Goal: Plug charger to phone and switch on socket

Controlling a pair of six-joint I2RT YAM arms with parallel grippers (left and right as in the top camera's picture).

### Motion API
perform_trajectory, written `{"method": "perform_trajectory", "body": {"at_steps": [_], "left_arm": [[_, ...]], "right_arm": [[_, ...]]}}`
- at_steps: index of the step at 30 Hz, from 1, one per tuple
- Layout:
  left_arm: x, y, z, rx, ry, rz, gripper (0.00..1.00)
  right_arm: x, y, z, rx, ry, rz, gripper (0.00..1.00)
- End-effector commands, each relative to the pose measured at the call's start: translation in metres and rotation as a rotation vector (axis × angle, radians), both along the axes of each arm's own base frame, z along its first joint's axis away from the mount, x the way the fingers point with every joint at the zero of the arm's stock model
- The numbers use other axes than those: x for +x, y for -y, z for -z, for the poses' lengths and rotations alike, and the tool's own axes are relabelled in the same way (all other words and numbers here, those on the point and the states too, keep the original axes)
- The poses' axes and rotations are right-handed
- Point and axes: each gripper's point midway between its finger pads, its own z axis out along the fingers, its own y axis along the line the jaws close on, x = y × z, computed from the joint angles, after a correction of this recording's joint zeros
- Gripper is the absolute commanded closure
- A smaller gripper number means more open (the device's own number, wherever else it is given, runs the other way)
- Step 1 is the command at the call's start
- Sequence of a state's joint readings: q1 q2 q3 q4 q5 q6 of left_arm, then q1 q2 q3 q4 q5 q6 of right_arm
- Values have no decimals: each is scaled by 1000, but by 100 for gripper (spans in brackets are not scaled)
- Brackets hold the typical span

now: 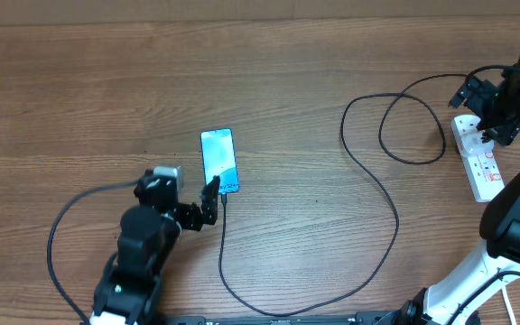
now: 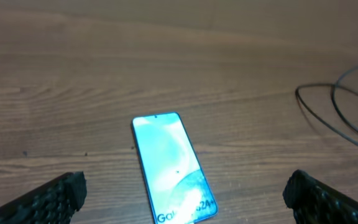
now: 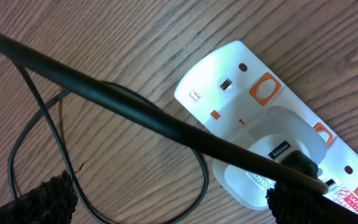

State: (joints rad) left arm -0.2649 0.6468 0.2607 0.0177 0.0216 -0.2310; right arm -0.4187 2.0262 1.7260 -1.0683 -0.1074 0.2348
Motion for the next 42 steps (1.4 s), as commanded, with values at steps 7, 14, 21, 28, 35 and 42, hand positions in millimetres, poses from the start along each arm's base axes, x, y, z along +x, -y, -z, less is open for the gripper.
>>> {"method": "perform_trajectory", "body": {"at_steps": [7, 14, 21, 28, 35, 42], "left_arm": [[-17, -18, 20, -52, 110, -56, 0], [-23, -32, 29, -45, 118, -106, 0], [-29, -49, 39, -1, 88, -167, 0], [-30, -51, 14, 170, 229, -124, 0], [-32, -53, -8, 341, 358, -97, 0], [-33, -49, -9, 336, 365, -72, 0]], "right_arm": [[4, 2, -22, -26, 55, -4, 0], [4, 2, -22, -26, 54, -4, 0], [4, 2, -22, -26, 55, -4, 0], [4, 2, -22, -26, 55, -4, 0], [4, 2, -22, -26, 55, -4, 0], [4, 2, -22, -26, 55, -4, 0]]}}
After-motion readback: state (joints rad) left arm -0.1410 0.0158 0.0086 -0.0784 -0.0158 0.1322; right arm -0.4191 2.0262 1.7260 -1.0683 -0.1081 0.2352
